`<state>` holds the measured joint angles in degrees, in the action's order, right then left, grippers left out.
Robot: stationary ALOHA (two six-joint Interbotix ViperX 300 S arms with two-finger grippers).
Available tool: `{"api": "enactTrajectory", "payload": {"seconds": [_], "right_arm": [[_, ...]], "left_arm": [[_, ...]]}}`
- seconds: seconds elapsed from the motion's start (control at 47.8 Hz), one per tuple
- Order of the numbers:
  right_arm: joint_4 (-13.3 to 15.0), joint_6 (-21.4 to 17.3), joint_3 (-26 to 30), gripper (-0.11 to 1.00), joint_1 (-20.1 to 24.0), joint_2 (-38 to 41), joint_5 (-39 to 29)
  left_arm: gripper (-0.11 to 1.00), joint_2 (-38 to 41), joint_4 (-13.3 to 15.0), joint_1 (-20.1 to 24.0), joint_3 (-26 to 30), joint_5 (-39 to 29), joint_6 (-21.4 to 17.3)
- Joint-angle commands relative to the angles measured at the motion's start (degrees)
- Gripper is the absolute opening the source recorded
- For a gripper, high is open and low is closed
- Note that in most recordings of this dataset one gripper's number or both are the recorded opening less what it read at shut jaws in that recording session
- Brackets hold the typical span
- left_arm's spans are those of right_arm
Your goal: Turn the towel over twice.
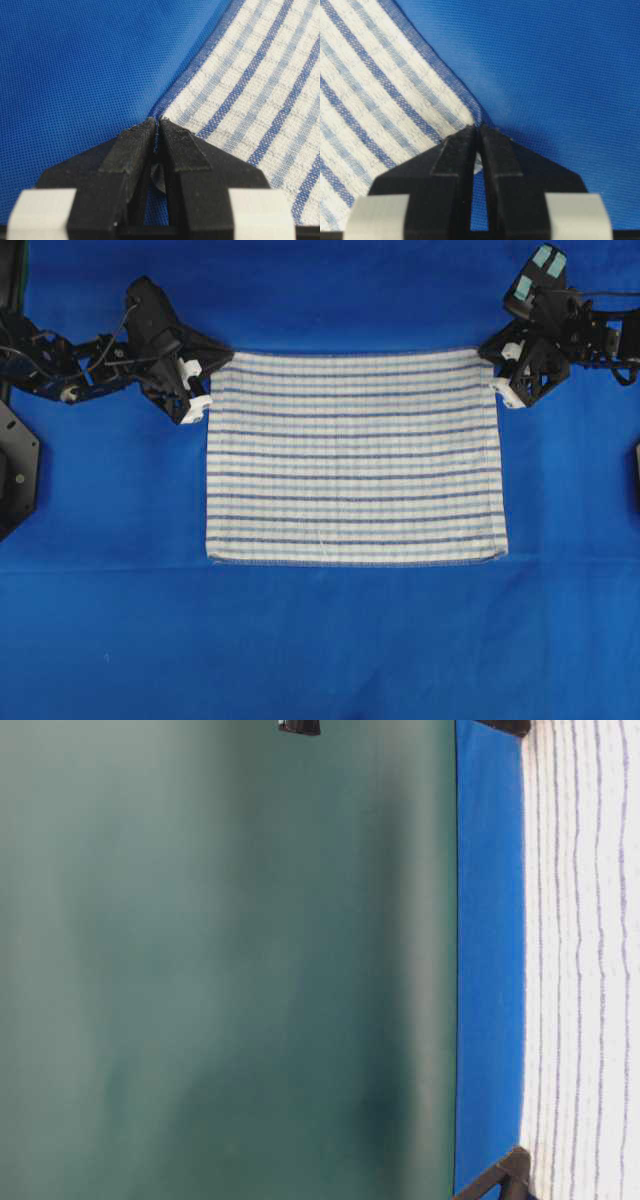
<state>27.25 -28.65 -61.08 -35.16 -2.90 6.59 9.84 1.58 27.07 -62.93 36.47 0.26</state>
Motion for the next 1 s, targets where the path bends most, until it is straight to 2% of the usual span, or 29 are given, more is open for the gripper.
{"api": "enactTrajectory", "payload": {"seconds": [0.0, 0.23, 0.376, 0.481, 0.543, 0.732, 0.857, 0.982], "right_arm": [[0.0, -0.1, -0.4, 0.05, -0.3, -0.6, -0.2], [0.0, -0.1, 0.9, 0.05, -0.9, -4.5, -0.5], [0.2, 0.1, 2.8, 0.05, -3.5, -8.3, -1.1], [0.4, 0.4, 4.8, 0.05, -6.2, -11.1, -2.6], [1.4, 0.8, 6.5, 0.05, -7.8, -13.4, -4.2], [4.8, 1.1, 11.7, 0.05, -9.8, -20.2, -9.3], [6.6, 1.1, 15.2, 0.05, -9.8, -24.4, -13.1], [7.0, 1.1, 17.6, 0.05, -9.8, -28.2, -16.2]], "left_arm": [[0.04, -0.8, 0.1, -0.2, -0.3, -1.4, -0.1], [0.04, -8.1, 0.0, 0.8, 0.2, -5.7, -1.9], [0.04, -14.9, 0.1, 3.0, 2.1, -11.3, -5.8], [0.04, -20.2, 0.1, 5.2, 5.0, -16.9, -9.8], [0.04, -23.6, 0.0, 6.7, 7.1, -20.7, -12.8], [0.04, -31.1, 0.0, 10.5, 12.1, -27.8, -13.2], [0.04, -34.2, 0.0, 10.8, 13.9, -28.3, -13.2], [0.04, -36.9, 0.0, 10.5, 15.4, -29.3, -13.1]]}}
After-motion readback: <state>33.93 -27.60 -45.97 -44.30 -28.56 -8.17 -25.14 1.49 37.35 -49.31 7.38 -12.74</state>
